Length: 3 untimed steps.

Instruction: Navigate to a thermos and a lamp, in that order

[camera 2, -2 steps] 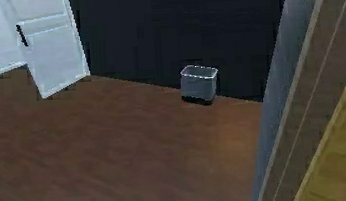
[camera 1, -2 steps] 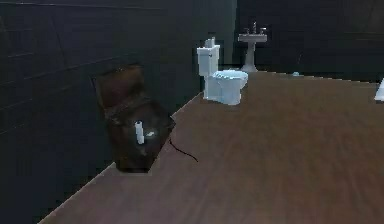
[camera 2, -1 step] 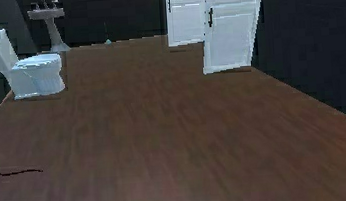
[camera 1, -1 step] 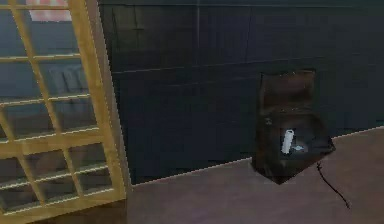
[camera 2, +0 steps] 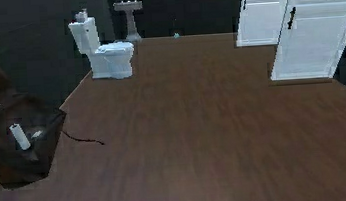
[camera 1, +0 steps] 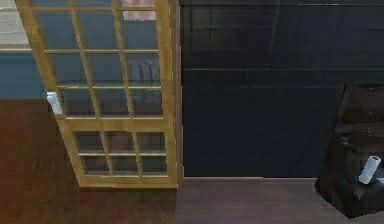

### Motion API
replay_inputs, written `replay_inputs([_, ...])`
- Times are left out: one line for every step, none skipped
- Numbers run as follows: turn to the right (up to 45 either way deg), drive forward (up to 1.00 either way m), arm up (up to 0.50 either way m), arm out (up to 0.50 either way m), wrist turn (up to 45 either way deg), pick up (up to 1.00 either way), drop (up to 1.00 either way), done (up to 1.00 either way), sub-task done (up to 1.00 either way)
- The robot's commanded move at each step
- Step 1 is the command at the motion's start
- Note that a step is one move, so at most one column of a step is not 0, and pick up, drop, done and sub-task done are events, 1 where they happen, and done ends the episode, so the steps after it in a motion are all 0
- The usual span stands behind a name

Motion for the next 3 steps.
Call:
replay_inputs([0.0, 0.25, 0.00, 0.00, 0.0, 0.00, 0.00, 0.00, 0.00])
replay_inputs([45.0, 0.00, 0.00, 0.00, 0.0, 0.00, 0.00, 0.00, 0.00])
replay_inputs([39.0, 0.00, 0.00, 0.00, 0.0, 0.00, 0.00, 0.00, 0.00])
